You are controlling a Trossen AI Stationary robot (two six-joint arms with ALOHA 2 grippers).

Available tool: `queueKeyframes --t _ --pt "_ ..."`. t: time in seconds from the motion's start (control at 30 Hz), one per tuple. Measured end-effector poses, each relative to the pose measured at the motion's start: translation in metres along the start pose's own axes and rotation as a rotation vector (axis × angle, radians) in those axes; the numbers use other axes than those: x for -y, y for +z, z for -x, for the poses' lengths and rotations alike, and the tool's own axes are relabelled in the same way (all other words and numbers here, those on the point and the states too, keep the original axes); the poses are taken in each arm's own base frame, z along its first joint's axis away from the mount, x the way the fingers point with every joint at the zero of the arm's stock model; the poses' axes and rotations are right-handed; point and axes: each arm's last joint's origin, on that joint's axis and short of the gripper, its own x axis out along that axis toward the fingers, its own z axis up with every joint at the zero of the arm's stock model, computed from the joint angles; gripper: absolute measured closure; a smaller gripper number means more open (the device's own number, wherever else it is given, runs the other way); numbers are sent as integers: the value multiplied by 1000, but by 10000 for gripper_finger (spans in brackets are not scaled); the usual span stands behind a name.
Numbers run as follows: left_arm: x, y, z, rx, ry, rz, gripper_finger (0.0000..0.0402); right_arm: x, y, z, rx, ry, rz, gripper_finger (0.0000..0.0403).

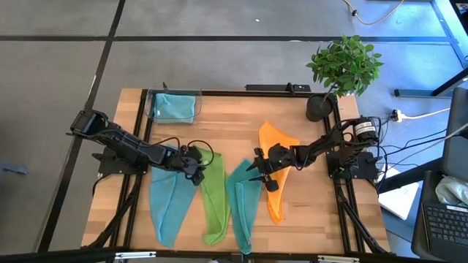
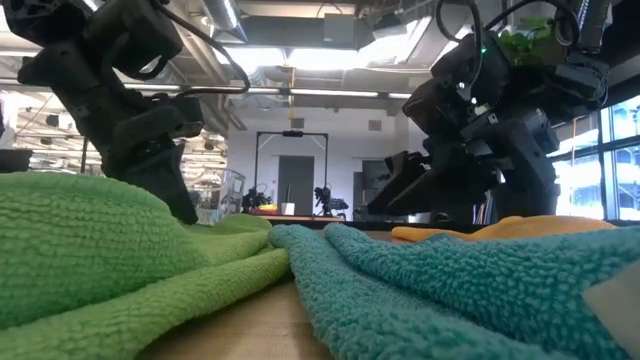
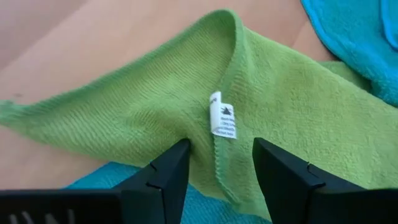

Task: Fold microfiber towels
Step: Fold the green microfiber cloth

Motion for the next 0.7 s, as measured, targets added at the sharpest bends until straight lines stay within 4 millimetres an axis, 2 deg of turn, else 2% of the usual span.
queueKeyframes --t 0.13,0.37,0.6,0.7 --pt "0 -1 1 51 55 -14 255 0 -10 -6 -31 5 -2 199" --pt "4 -6 4 57 58 -37 322 0 -24 -18 -8 2 -27 199" --pt "4 -9 4 -3 22 -44 386 1 -23 -21 5 -2 -20 199" --pt "4 -8 3 -61 -32 -13 399 1 -23 -21 5 -2 -21 199"
